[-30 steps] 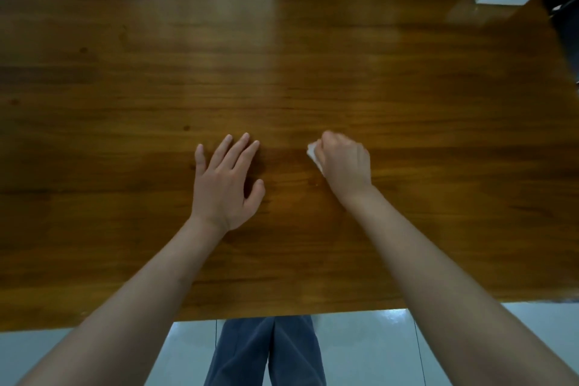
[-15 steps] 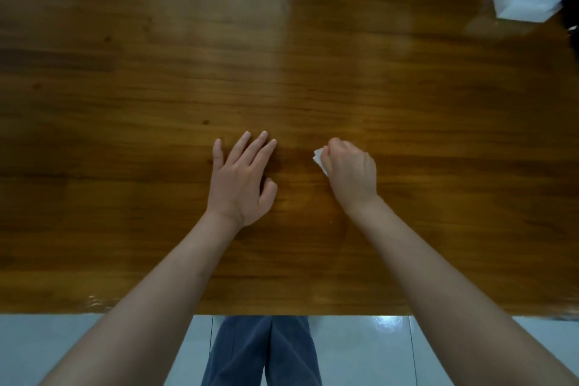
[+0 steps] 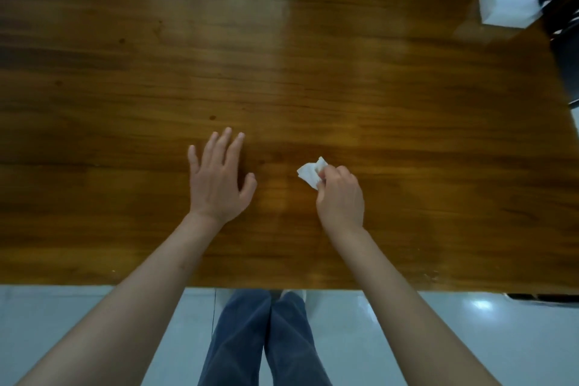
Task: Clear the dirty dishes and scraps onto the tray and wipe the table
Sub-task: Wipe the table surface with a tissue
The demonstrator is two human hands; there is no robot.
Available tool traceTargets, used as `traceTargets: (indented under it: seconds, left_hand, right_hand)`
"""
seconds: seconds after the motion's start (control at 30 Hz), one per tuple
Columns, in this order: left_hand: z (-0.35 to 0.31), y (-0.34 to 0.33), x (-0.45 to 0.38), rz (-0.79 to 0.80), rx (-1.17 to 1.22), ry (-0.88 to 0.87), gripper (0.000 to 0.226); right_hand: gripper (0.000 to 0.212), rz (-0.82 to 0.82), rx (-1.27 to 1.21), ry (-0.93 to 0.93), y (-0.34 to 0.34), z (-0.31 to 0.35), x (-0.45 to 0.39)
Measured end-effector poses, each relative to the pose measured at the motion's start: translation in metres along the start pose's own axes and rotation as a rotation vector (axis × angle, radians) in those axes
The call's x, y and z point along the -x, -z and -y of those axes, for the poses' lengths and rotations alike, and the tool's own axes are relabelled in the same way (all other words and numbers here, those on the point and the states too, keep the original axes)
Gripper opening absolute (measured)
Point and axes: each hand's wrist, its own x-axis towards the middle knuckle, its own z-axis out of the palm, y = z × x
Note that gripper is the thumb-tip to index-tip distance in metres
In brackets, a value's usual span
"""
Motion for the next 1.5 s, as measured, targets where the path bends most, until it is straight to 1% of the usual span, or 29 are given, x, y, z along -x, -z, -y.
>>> traceTargets:
  seconds: [0.1, 0.17, 0.33, 0.4, 0.47, 0.53, 0.57, 0.6, 0.63, 0.67, 0.73, 0.77, 0.8, 0.83, 0.93, 1.0, 1.07, 1.17, 1.2, 1.27, 1.33, 1.5]
  left_hand:
    - [0.035, 0.006, 0.012, 0.020, -0.024, 0.197, 0.072]
    - [0.044, 0.008, 0.014, 0.041, -0.013, 0.277, 0.077]
    - [0.045, 0.006, 0.015, 0.036, 0.017, 0.291, 0.079]
    - [0.047, 0.004, 0.015, 0.020, 0.028, 0.290, 0.080]
    - [0.047, 0.003, 0.014, 0.002, 0.036, 0.291, 0.082]
    - [0.047, 0.003, 0.015, -0.004, 0.038, 0.300, 0.082]
    - [0.046, 0.003, 0.015, -0.005, 0.037, 0.302, 0.082]
    - [0.046, 0.004, 0.015, -0.005, 0.035, 0.302, 0.082]
    - [0.046, 0.004, 0.016, -0.006, 0.032, 0.300, 0.082]
    - [0.046, 0.004, 0.016, -0.008, 0.033, 0.298, 0.082]
    - [0.045, 0.004, 0.015, -0.011, 0.036, 0.300, 0.081]
    - [0.046, 0.004, 0.015, -0.011, 0.038, 0.303, 0.081]
    - [0.046, 0.004, 0.015, -0.011, 0.040, 0.304, 0.081]
    - [0.046, 0.004, 0.015, -0.010, 0.043, 0.305, 0.080]
    - [0.045, 0.004, 0.015, -0.013, 0.033, 0.311, 0.080]
    - [0.044, 0.004, 0.015, -0.012, 0.030, 0.315, 0.080]
    - [0.044, 0.005, 0.015, -0.010, 0.029, 0.313, 0.079]
    - [0.043, 0.006, 0.015, -0.012, 0.033, 0.311, 0.078]
    - [0.043, 0.006, 0.015, -0.012, 0.036, 0.314, 0.077]
    - [0.043, 0.005, 0.015, -0.014, 0.035, 0.315, 0.075]
    - [0.043, 0.004, 0.015, -0.015, 0.036, 0.313, 0.075]
    - [0.044, 0.005, 0.015, -0.017, 0.043, 0.319, 0.078]
  right_hand:
    - [0.021, 0.015, -0.011, -0.008, 0.001, 0.002, -0.004]
    - [0.019, 0.025, -0.029, -0.005, 0.002, 0.006, -0.012]
    - [0.021, -0.036, -0.061, -0.016, 0.001, 0.030, -0.062]
    - [0.017, -0.070, -0.080, 0.011, -0.003, 0.043, -0.074]
    - [0.016, -0.007, -0.048, 0.167, -0.014, 0.055, -0.066]
    - [0.015, 0.092, -0.017, 0.391, -0.025, 0.060, -0.036]
    - [0.014, 0.123, -0.026, 0.463, -0.026, 0.056, -0.025]
    - [0.013, 0.127, -0.026, 0.489, -0.025, 0.049, -0.024]
    - [0.013, 0.101, -0.012, 0.465, -0.021, 0.042, -0.031]
    - [0.014, 0.053, 0.005, 0.397, -0.016, 0.035, -0.046]
    - [0.015, -0.034, 0.006, 0.203, -0.006, 0.029, -0.082]
    - [0.015, -0.059, -0.001, 0.147, -0.004, 0.030, -0.093]
    - [0.015, -0.068, -0.010, 0.143, -0.005, 0.036, -0.094]
    - [0.015, -0.043, -0.015, 0.175, -0.009, 0.045, -0.087]
    - [0.012, 0.105, -0.029, 0.381, -0.024, 0.059, -0.042]
    - [0.010, 0.109, -0.055, 0.418, -0.024, 0.055, -0.031]
    - [0.011, 0.022, -0.080, 0.354, -0.020, 0.055, -0.032]
    - [0.011, -0.135, -0.119, 0.171, -0.019, 0.068, -0.029]
    - [0.016, -0.138, -0.108, 0.125, -0.020, 0.074, -0.026]
    - [0.031, -0.049, -0.048, 0.053, -0.027, 0.080, -0.022]
    - [0.039, 0.010, 0.048, 0.044, -0.031, 0.080, -0.020]
    - [0.032, -0.070, 0.075, 0.175, -0.036, 0.075, -0.012]
